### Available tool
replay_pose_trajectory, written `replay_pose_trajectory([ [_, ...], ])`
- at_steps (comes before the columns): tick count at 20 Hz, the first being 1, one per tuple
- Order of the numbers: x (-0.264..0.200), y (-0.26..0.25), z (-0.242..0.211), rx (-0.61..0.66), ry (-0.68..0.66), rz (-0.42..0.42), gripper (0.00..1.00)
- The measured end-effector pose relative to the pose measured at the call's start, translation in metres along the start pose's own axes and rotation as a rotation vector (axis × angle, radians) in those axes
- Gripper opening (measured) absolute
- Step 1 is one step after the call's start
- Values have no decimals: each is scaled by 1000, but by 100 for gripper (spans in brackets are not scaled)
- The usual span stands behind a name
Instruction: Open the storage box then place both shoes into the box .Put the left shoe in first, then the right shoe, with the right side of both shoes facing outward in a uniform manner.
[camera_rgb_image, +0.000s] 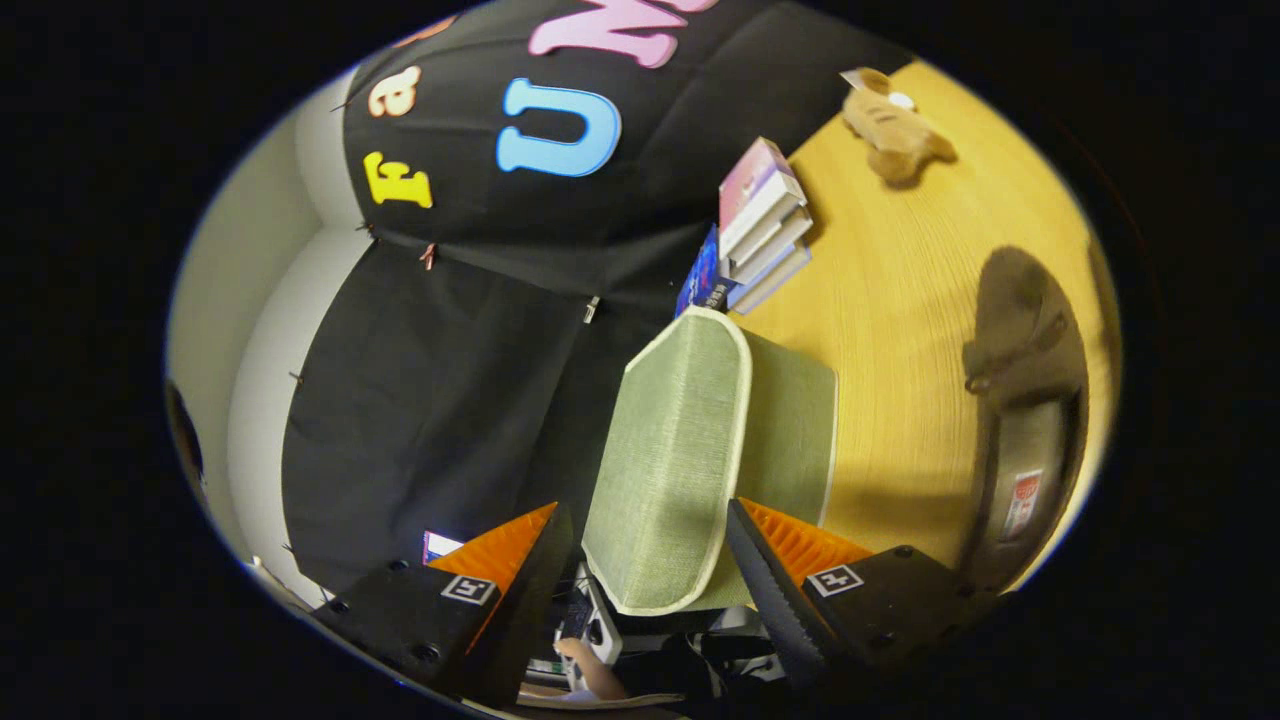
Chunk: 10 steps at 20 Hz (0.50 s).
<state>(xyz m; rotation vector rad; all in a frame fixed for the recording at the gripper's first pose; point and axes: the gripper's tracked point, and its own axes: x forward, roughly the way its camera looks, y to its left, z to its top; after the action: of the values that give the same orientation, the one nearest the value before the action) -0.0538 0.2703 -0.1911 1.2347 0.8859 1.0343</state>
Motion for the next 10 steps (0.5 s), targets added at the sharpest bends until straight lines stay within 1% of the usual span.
replay_pose_trajectory([
  [3, 16, -15, -9, 92, 52, 52, 96],
  [6, 28, -27, -16, 145, 88, 81, 96],
  [7, 30, -26, -15, 164, 89, 99, 95],
  [9, 32, -17, -7, 197, 66, 170, 95],
  [10, 33, -17, -2, 210, 55, 181, 95],
])
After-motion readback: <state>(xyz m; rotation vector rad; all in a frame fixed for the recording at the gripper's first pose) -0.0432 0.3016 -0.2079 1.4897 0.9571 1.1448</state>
